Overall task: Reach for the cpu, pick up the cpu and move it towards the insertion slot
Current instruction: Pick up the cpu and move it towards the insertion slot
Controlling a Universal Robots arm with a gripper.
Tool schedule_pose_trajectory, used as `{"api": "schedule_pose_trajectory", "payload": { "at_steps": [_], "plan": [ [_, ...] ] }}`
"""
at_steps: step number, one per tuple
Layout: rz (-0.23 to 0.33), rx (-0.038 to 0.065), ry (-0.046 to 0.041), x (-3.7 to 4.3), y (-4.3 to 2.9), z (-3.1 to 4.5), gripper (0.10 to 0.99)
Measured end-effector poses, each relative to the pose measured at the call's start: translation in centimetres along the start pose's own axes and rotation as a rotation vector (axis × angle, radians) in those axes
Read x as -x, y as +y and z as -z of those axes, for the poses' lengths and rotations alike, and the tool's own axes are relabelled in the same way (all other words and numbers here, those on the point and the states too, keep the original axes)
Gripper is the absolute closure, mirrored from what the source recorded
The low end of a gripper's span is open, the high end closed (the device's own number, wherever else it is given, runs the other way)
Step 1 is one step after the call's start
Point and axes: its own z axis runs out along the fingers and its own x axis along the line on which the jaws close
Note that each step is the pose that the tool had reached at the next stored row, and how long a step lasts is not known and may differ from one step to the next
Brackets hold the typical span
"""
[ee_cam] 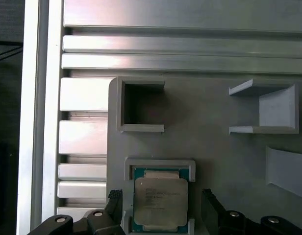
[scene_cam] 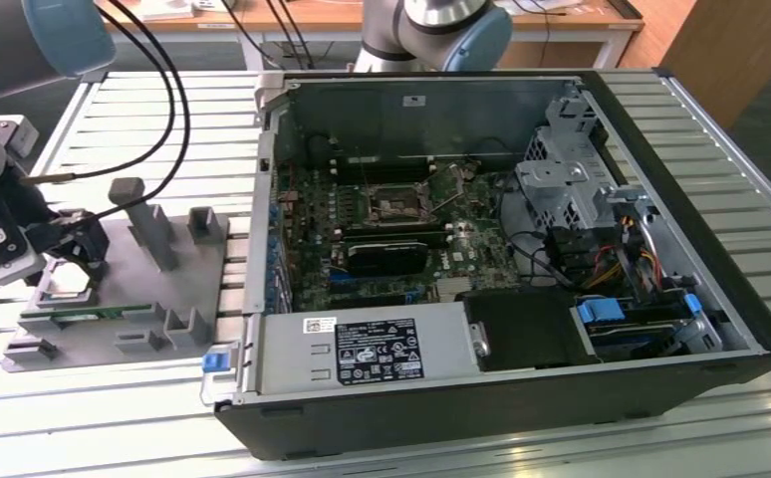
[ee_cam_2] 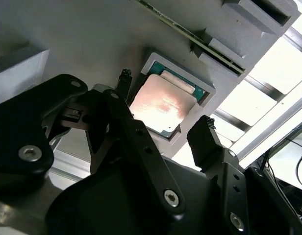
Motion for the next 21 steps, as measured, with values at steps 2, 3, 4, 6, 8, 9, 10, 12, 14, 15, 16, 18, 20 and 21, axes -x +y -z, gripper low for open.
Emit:
{"api": "schedule_pose_trajectory", "payload": {
  "at_steps": [2,3,4,6,8,9,10,12,14,15,16,18,20,21],
  "plan": [
    [0.000,0.000,-0.0001,-0.01,0.01,-0.19,0.349],
    [0.000,0.000,0.0001,-0.02,0.01,-0.24,0.349],
    [0.000,0.000,0.0002,-0.03,0.01,-0.28,0.349],
    [0.000,0.000,0.0000,-0.02,0.01,-0.36,0.365],
    [0.000,0.000,0.0001,-0.02,0.01,-0.43,0.435],
    [0.000,0.000,0.0002,-0.02,0.01,-0.45,0.435],
    [0.000,0.000,0.0002,-0.02,0.01,-0.47,0.447],
    [0.000,0.000,0.0001,-0.02,0.01,-0.49,0.522],
    [0.000,0.000,0.0001,-0.02,0.02,-0.51,0.522],
    [0.001,0.000,0.0001,-0.02,0.02,-0.51,0.522],
    [0.001,0.000,0.0001,-0.02,0.02,-0.52,0.522],
    [0.001,0.000,0.0002,-0.02,0.02,-0.51,0.533],
    [0.001,0.000,0.0002,-0.02,0.02,-0.51,0.545],
    [0.001,0.000,0.0001,-0.02,0.02,-0.52,0.545]
  ]
}}
